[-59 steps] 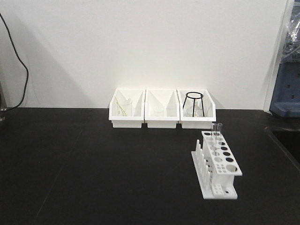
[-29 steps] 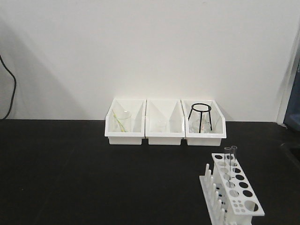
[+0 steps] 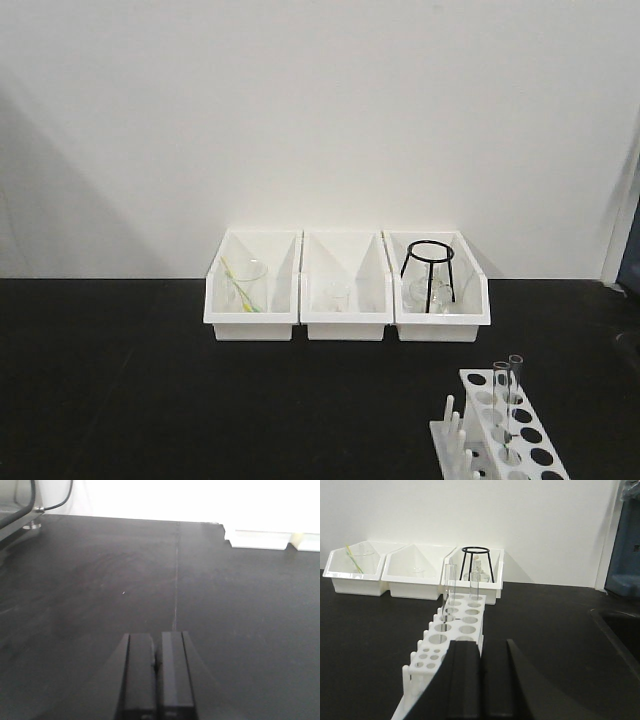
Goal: Flip and reinsert test tube from rack
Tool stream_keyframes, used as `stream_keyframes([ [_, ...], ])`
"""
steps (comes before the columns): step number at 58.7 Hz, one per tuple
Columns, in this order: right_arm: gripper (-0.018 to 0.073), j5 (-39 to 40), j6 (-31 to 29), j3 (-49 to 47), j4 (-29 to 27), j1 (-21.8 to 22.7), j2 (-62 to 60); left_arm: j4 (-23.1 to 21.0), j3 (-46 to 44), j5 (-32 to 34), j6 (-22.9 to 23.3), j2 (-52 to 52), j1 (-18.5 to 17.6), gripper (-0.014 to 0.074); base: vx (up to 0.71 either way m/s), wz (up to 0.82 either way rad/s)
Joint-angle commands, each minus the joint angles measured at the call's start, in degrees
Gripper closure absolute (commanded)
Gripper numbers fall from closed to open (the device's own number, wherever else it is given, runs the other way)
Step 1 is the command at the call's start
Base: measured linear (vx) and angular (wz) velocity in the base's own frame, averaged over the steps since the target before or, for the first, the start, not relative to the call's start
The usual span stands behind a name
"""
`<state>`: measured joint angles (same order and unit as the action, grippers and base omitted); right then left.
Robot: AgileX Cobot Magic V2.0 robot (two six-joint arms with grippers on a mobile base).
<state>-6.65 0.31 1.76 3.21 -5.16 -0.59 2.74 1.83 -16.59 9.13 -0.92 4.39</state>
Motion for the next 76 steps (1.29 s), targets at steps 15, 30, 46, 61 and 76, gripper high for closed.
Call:
stream_keyframes([
  [15, 0.0571, 4.6, -0.3, 0.1, 0.2, 0.0, -0.6, -0.3, 0.0, 5.0, 0.0, -0.6, -0.4, 0.0603, 0.13, -0.03],
  [30, 0.0571, 4.6, -0.3, 0.1, 0.2, 0.0, -0.6, -0.3, 0.0, 5.0, 0.0, -0.6, -0.4, 0.0603, 0.07, -0.01],
  [46, 0.0571, 4.6, -0.3, 0.1, 0.2, 0.0, -0.6, -0.3, 0.0, 5.0, 0.0, -0.6, -0.4, 0.0603, 0.01, 0.00],
  [61, 0.0571, 4.7, -0.3, 0.1, 0.4, 0.0, -0.6, -0.3, 0.0, 5.0, 0.0, -0.6, -0.4, 0.0603, 0.00, 0.00],
  [76, 0.0571, 10.6, -0.3, 0.1, -0.8, 0.0, -0.6, -0.3, 0.0, 5.0, 0.0, -0.6, -0.4, 0.0603, 0.00, 0.00],
])
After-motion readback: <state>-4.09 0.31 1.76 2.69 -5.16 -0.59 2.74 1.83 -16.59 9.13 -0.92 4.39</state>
